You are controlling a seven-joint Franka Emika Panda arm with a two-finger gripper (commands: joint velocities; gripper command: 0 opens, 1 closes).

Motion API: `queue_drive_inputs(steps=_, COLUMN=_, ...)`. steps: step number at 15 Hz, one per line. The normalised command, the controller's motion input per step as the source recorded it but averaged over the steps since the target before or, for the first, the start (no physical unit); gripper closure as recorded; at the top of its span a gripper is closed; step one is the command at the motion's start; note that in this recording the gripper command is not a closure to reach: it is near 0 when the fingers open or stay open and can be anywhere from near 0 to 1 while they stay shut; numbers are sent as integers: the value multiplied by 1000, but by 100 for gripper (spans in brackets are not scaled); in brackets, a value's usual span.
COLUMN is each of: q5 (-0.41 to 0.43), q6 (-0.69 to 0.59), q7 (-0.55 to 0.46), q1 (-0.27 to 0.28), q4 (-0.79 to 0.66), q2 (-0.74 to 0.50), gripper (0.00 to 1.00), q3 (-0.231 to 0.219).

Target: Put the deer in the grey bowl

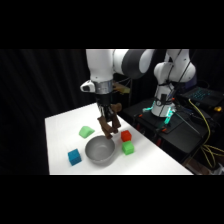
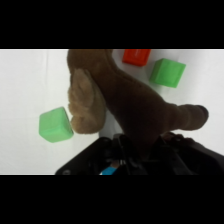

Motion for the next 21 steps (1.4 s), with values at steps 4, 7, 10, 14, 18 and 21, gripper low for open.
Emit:
queue_drive_inputs(steps=4, q5=-88, q6=232, q7=128, q1=89, q4=504, q2=471, gripper=55, q3=8)
queue_drive_inputs(steps=7, q5=-287, q6=318, q7=225, q1=127, q4=388, q2=430, gripper=55, q3=-115)
queue_drive_inputs(steps=10, q5=-265, q6=245, q7=179, q1=124, q4=298, q2=361, gripper=55, q3=-202)
queue_drive_inputs(steps=14, q5=-154, q6=67, q7=100, q1=93, q4=229, q2=191, gripper=0, q3=-187)
queue_drive_inputs(steps=18, q5=-3, q6=-215, q7=-43, q1=36, q4=80, q2=-80, gripper=0, q3=-47)
queue_drive_inputs(steps=21, q5=60, q6=-374, q7=-114, q1=8, q4=7, q2=-205, gripper=0, q3=29)
